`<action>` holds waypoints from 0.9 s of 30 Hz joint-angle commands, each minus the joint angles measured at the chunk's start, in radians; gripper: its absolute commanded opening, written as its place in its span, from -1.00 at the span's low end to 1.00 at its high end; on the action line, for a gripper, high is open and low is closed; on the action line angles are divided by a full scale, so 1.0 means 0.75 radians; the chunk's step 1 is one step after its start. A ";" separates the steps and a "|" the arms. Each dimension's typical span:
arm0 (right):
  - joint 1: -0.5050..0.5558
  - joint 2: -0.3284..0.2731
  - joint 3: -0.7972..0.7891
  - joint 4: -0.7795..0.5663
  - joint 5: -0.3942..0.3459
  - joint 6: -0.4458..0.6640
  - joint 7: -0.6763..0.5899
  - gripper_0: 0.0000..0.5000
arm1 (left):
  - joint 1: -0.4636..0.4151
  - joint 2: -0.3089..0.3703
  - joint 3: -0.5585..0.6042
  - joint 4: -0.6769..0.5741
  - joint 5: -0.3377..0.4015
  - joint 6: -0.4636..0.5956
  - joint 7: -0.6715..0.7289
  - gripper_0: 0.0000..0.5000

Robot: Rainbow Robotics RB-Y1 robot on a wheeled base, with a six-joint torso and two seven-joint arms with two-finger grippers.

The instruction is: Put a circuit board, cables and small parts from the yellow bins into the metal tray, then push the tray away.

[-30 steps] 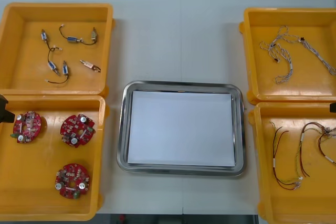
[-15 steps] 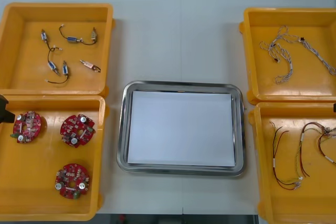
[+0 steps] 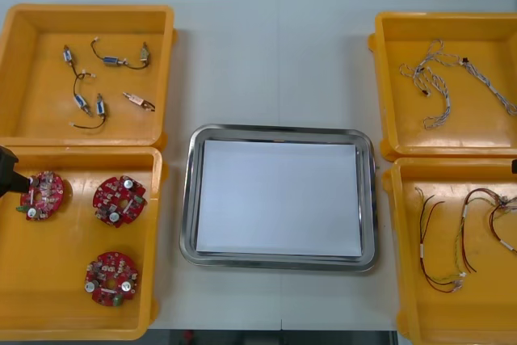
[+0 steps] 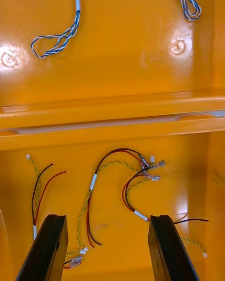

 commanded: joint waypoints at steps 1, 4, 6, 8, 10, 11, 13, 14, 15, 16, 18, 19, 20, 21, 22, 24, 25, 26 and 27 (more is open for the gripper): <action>0.042 -0.058 -0.049 -0.040 -0.057 0.004 0.061 1.00 | 0.043 0.025 0.010 -0.053 0.034 0.008 -0.028 1.00; 0.060 -0.058 -0.076 -0.040 -0.094 -0.002 0.071 1.00 | 0.088 0.039 0.010 -0.086 0.042 0.008 -0.017 1.00; 0.079 -0.058 -0.096 -0.042 -0.123 -0.011 0.080 1.00 | 0.123 0.050 0.006 -0.110 0.048 0.005 -0.013 1.00; 0.093 -0.060 -0.111 -0.040 -0.143 -0.015 0.088 1.00 | 0.149 0.060 0.002 -0.131 0.052 -0.020 -0.007 1.00; 0.107 -0.062 -0.117 -0.042 -0.153 -0.019 0.096 1.00 | 0.182 0.072 -0.008 -0.153 0.057 -0.052 0.001 1.00; 0.109 -0.064 -0.115 -0.042 -0.155 -0.021 0.102 1.00 | 0.196 0.078 -0.018 -0.166 0.061 -0.071 0.005 1.00; 0.111 -0.064 -0.115 -0.042 -0.158 -0.023 0.110 1.00 | 0.223 0.086 -0.033 -0.176 0.065 -0.097 0.013 1.00; 0.117 -0.064 -0.117 -0.042 -0.160 -0.025 0.118 1.00 | 0.239 0.092 -0.045 -0.182 0.069 -0.116 0.017 1.00; 0.122 -0.064 -0.115 -0.042 -0.162 -0.029 0.125 1.00 | 0.249 0.097 -0.053 -0.184 0.073 -0.130 0.024 1.00; 0.126 -0.064 -0.115 -0.042 -0.162 -0.031 0.129 1.00 | 0.253 0.099 -0.059 -0.186 0.075 -0.138 0.026 1.00; 0.148 -0.064 -0.117 -0.042 -0.168 -0.056 0.143 1.00 | 0.282 0.105 -0.074 -0.196 0.081 -0.171 0.034 1.00; 0.156 -0.064 -0.117 -0.042 -0.168 -0.064 0.147 1.00 | 0.288 0.107 -0.076 -0.198 0.083 -0.177 0.036 1.00; 0.173 -0.064 -0.117 -0.044 -0.170 -0.082 0.155 1.00 | 0.302 0.111 -0.082 -0.200 0.089 -0.189 0.040 1.00; 0.191 -0.064 -0.117 -0.044 -0.170 -0.097 0.161 1.00 | 0.315 0.115 -0.088 -0.206 0.091 -0.202 0.042 1.00; 0.214 -0.064 -0.119 -0.048 -0.172 -0.121 0.170 1.00 | 0.327 0.119 -0.094 -0.213 0.095 -0.216 0.044 1.00; 0.257 -0.064 -0.123 -0.054 -0.174 -0.162 0.184 1.00 | 0.356 0.133 -0.117 -0.221 0.099 -0.249 0.050 1.00; 0.267 -0.064 -0.123 -0.052 -0.174 -0.174 0.188 1.00 | 0.362 0.135 -0.123 -0.223 0.099 -0.257 0.050 1.00; 0.287 -0.064 -0.123 -0.052 -0.176 -0.195 0.196 1.00 | 0.376 0.144 -0.133 -0.225 0.104 -0.279 0.054 1.00; 0.308 -0.066 -0.121 -0.052 -0.178 -0.217 0.208 1.00 | 0.388 0.154 -0.145 -0.227 0.104 -0.298 0.058 1.00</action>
